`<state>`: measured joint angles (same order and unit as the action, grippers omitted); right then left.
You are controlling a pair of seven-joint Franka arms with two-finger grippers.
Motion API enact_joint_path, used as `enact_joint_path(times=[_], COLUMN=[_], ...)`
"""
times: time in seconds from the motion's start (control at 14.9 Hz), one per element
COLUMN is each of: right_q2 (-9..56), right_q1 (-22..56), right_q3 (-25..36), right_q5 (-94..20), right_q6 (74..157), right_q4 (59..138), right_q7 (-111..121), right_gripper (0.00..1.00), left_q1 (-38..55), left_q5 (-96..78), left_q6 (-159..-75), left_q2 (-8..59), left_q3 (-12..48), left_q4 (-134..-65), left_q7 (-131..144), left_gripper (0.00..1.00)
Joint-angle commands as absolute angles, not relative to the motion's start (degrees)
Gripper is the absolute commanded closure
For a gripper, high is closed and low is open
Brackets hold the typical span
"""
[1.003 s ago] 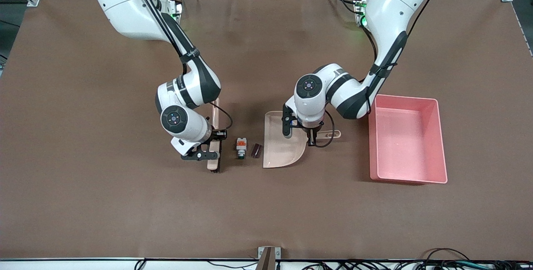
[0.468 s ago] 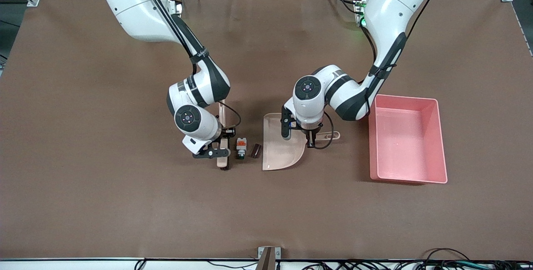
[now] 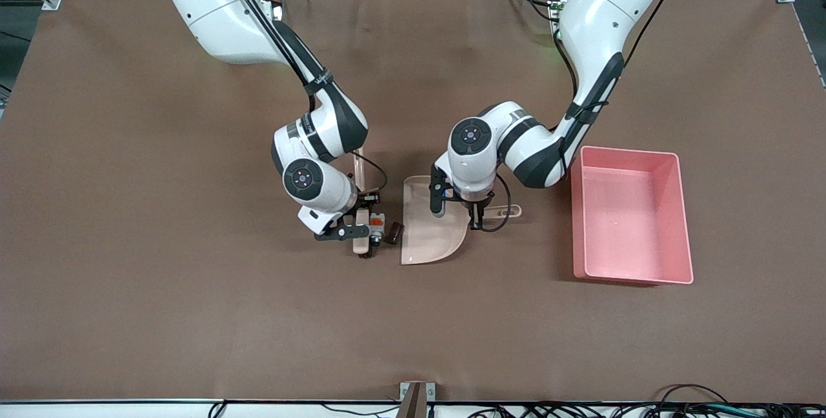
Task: Clean e-waste and dump in bin
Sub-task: 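Sweep the switch and capacitor into the dustpan with the right gripper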
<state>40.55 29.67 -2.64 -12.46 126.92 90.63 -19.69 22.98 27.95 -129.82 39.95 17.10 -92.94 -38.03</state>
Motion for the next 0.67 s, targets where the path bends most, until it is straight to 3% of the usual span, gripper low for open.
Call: enact_joint_path(times=[0.0,0.6], right_q2=[41.8,43.9], right_q1=[30.4,32.6], right_q3=[-2.9,-4.1], right_q5=[-14.8,-17.0], right_q6=[127.3,128.9], right_q4=[88.7,85.7], right_q7=[-19.1,-19.5], right_gripper=[0.99,1.00], left_q1=[23.6,23.6], left_q5=[29.0,29.7], left_q6=[-128.4,-128.4], left_q2=[41.0,41.0], left_q3=[17.1,17.1], left_q4=[-91.0,-91.1], left_q7=[-38.0,-38.0], left_gripper=[0.82,0.82])
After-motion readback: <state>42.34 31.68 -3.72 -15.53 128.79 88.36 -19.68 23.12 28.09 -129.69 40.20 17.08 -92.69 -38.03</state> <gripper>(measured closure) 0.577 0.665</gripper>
